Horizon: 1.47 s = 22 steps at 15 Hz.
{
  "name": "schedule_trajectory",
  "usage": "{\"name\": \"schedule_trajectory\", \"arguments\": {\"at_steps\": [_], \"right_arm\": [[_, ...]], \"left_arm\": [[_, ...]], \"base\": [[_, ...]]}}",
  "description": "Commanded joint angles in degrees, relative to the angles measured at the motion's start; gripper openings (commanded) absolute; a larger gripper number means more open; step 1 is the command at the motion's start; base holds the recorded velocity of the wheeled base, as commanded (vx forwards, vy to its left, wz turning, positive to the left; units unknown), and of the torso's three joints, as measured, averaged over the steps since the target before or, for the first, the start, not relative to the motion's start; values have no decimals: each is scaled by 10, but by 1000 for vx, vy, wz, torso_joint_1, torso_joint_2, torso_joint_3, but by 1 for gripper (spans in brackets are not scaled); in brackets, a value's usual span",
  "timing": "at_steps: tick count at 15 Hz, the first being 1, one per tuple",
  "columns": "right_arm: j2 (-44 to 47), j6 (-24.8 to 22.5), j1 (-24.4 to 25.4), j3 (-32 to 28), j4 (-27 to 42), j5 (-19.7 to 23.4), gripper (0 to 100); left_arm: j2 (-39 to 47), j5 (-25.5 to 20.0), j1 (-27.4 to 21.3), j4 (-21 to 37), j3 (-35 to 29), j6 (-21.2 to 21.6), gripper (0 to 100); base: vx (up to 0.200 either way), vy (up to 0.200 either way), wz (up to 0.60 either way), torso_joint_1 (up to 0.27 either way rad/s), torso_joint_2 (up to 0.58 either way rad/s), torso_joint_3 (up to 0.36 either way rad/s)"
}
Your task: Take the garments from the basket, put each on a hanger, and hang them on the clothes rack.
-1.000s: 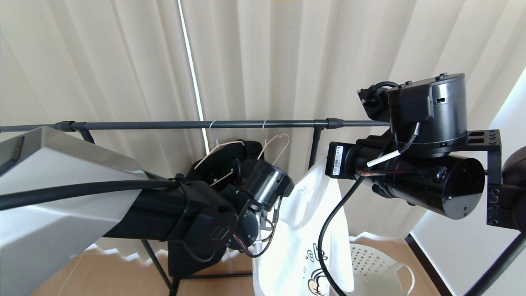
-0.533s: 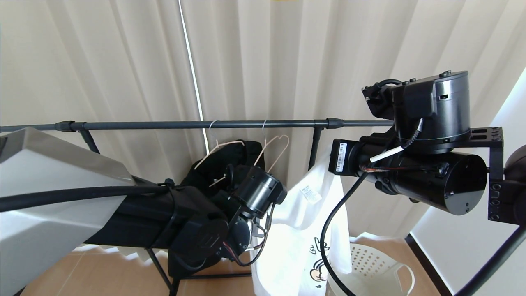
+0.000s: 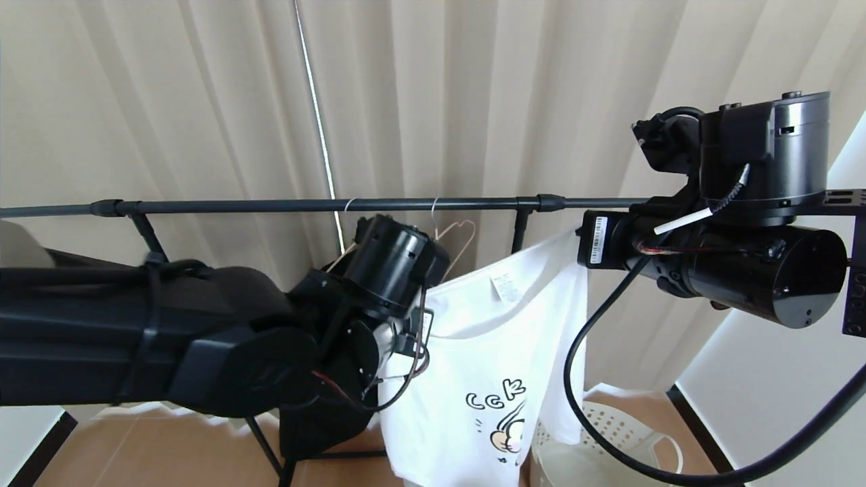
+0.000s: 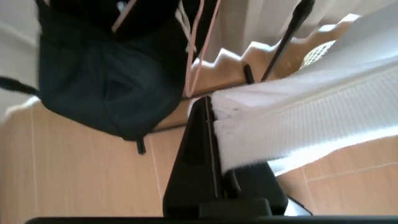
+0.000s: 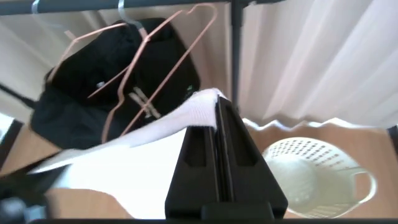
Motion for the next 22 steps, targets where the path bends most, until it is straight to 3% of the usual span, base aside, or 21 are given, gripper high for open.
{"name": "schedule_trajectory", "arguments": {"at_steps": [1, 3, 6, 16, 18, 22], "right_arm": [[0, -11, -4, 19, -4, 0, 0], [10, -42, 6, 47, -32, -6, 0], [13, -60, 14, 64, -56, -38, 0], [8, -61, 19, 63, -67, -39, 0], [15, -61, 19, 64, -98, -39, 0], [42, -51, 19, 46, -272, -39, 0]], "left_arm": [[-62, 0, 5, 0, -28, 34, 0], [-62, 0, 28, -2, -44, 67, 0], [-60, 0, 29, -2, -45, 68, 0], [-57, 0, 30, -2, -47, 72, 0], [-59, 0, 30, -3, -50, 73, 0], [-103, 0, 28, -2, -62, 106, 0]], "base": [[0, 0, 0, 0, 0, 0], [0, 0, 0, 0, 0, 0], [0, 0, 0, 0, 0, 0], [0, 0, 0, 0, 0, 0], [0, 0, 0, 0, 0, 0], [0, 0, 0, 0, 0, 0]]}}
